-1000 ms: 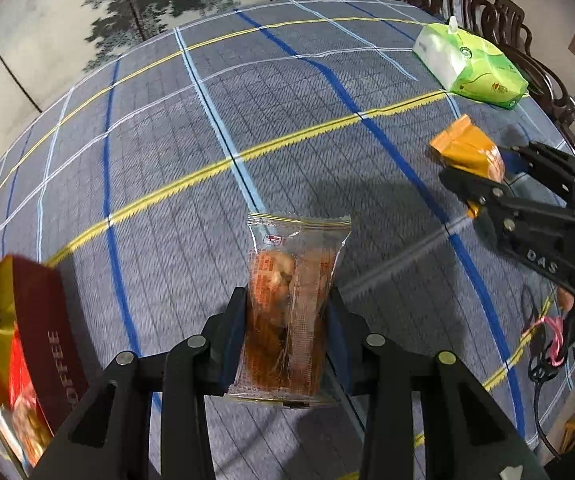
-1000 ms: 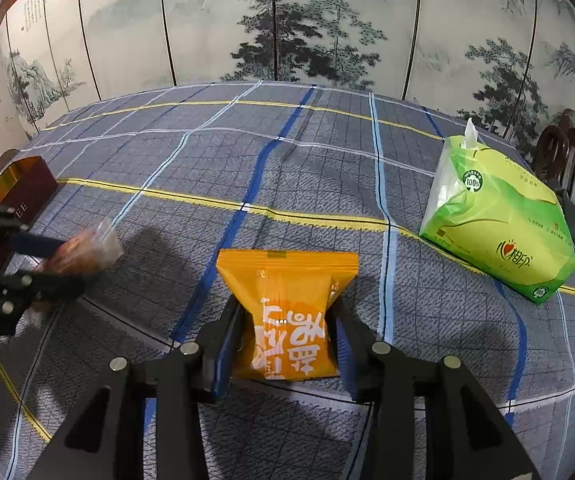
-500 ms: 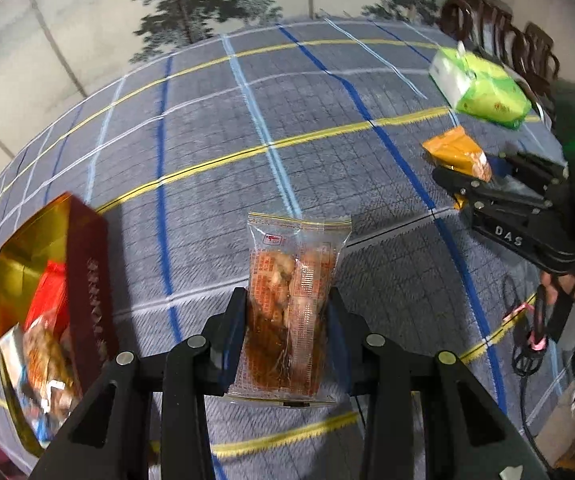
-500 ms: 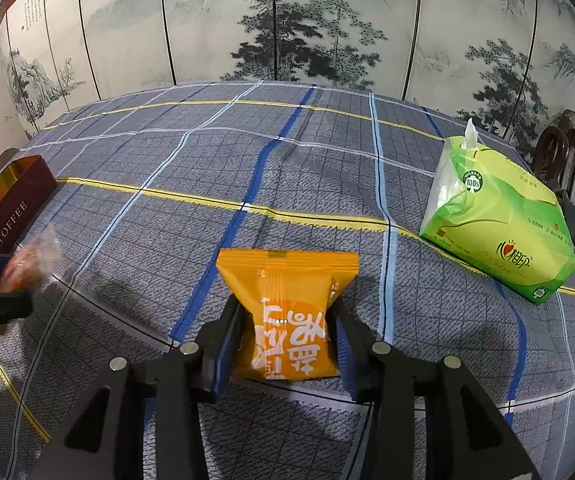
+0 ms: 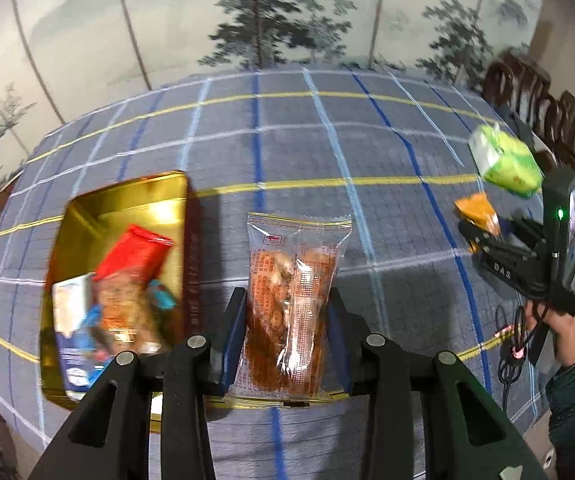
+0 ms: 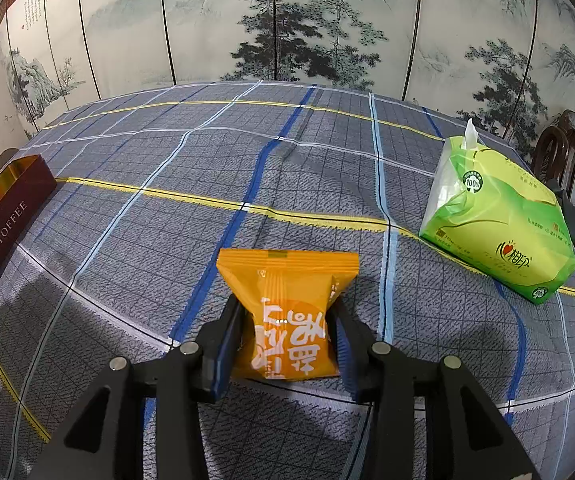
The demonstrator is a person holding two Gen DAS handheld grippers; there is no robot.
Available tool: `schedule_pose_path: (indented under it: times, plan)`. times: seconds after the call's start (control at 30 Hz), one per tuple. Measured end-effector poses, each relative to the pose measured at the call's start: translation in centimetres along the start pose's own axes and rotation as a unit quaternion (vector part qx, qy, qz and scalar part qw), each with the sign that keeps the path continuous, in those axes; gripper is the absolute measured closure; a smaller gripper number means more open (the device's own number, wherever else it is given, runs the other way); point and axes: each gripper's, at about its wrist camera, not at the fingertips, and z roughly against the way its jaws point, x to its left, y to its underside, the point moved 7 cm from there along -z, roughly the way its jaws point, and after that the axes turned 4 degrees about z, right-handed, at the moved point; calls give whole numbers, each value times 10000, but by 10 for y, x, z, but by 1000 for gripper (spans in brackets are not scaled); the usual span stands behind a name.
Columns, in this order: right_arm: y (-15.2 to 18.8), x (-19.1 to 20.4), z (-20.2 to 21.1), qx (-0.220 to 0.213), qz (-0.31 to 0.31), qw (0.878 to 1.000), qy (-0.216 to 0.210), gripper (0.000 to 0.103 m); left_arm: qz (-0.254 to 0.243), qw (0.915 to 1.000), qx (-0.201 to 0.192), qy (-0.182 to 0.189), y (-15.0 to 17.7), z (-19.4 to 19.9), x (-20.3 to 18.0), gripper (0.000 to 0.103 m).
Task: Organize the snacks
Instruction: 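Carry the clear sausage bag with the left tool into the tin and release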
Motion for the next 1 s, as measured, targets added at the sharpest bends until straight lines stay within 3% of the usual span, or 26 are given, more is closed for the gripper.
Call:
schedule_pose_path:
  times: [0.2,0.6,1.0]
  plan:
    - [0,1,0,0,1,10000,1,59,480,9984,-54,-285,-7,9,50,69]
    - [0,1,0,2,-4,10000,-6,59,769,9926,-203,-916,-22,34,131,68]
    - [0,0,0,3,-5,10000,-6,59,1042,9871,257,-1187,-1,-2,173,68]
